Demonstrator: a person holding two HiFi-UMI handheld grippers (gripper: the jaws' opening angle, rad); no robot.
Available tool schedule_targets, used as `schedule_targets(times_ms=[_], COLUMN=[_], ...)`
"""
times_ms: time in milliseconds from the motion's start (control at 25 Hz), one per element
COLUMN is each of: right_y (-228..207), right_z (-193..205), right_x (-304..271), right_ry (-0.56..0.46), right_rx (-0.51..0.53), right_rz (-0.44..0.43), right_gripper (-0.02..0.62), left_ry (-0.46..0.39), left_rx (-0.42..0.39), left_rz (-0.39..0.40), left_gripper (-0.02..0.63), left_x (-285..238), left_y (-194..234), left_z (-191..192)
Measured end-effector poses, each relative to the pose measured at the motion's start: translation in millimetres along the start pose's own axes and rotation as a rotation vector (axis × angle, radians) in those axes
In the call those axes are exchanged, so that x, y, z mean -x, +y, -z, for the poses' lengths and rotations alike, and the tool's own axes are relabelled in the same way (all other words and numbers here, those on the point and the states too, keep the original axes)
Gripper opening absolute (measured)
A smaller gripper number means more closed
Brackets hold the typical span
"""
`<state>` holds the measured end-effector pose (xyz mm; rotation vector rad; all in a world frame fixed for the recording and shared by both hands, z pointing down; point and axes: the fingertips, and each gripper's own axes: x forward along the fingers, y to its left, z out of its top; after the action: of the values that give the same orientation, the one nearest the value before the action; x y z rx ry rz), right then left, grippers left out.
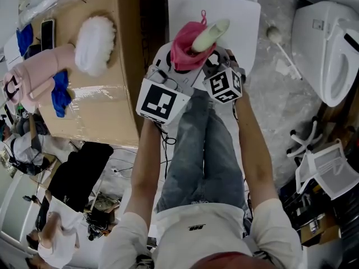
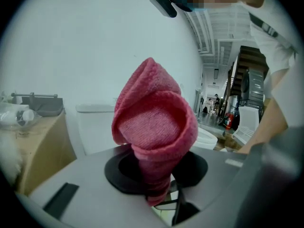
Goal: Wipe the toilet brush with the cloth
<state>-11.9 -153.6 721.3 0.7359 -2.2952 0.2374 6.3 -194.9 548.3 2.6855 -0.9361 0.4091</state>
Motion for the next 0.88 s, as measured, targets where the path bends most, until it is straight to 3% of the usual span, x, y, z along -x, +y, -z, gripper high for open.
schedule_targets(times_ms=[360,880], right_y=[0,0], right_z=[-1,0], right_x=[2,2], right_ry=[-0.002,0.004], right_rx=[-0.010,-0.046], right_rz=[-0.001,-0.019], right_gripper=[0.066,0.077], left_ry=[-0.083,-0.118], left_rx=[0.025,0.031], left_rz=[-0.006,-0.065], left_gripper=[0.155,0.176], left_x=[8,40], left_y=[-2,-10], left_z=[-38,-45])
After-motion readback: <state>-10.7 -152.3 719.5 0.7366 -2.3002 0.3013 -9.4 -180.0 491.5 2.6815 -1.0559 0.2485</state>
